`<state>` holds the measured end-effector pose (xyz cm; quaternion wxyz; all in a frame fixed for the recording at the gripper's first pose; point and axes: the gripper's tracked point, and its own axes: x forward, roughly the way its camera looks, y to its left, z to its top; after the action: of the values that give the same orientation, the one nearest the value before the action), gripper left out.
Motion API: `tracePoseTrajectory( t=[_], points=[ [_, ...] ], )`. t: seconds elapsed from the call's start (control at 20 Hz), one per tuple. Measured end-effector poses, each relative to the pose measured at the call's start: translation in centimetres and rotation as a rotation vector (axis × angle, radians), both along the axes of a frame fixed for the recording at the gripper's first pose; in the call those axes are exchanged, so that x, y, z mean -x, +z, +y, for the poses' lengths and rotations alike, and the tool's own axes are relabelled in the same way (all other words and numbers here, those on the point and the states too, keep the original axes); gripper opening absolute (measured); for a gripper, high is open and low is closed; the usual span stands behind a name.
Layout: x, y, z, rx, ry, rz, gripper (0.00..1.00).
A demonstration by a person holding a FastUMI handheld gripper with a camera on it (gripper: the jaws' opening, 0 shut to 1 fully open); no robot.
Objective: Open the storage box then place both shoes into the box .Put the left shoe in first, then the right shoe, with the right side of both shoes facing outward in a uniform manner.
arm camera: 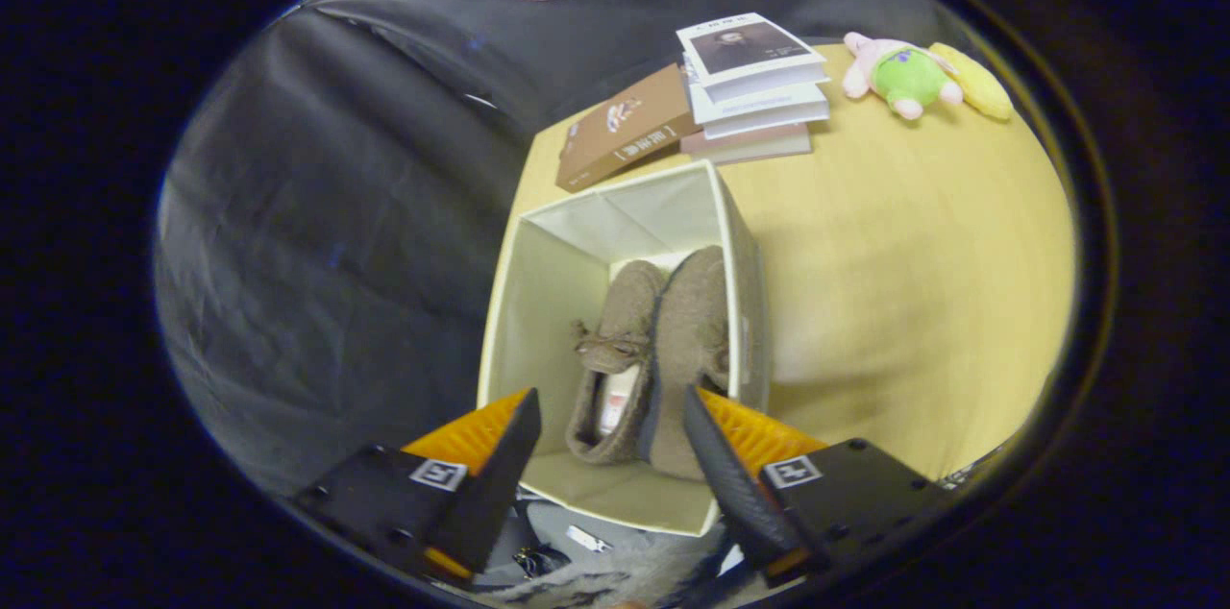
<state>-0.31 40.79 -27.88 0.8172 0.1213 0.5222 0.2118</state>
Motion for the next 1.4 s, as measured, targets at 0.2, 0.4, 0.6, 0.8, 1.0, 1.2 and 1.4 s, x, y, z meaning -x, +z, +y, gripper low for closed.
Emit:
tracePoseTrajectory(
  t=[0.2,0.4,0.6,0.8,1.0,1.2,1.4],
  points=[
    [0.0,1.5,-1.0,0.002,0.008,-0.069,1.00],
    [-1.2,5.3,-4.2,-0.026,-0.049,-0.177,1.00],
    [-3.5,11.5,-9.8,-0.003,-0.140,-0.407,1.00],
    [-4.4,17.8,-14.9,0.073,-0.185,-0.663,1.00],
    [-4.1,23.7,-17.8,0.034,-0.259,-0.859,1.00],
    [-3.4,26.2,-21.1,0.066,-0.307,-1.018,1.00],
    [-2.5,27.4,-23.6,0.161,-0.319,-1.100,1.00]
  ],
)
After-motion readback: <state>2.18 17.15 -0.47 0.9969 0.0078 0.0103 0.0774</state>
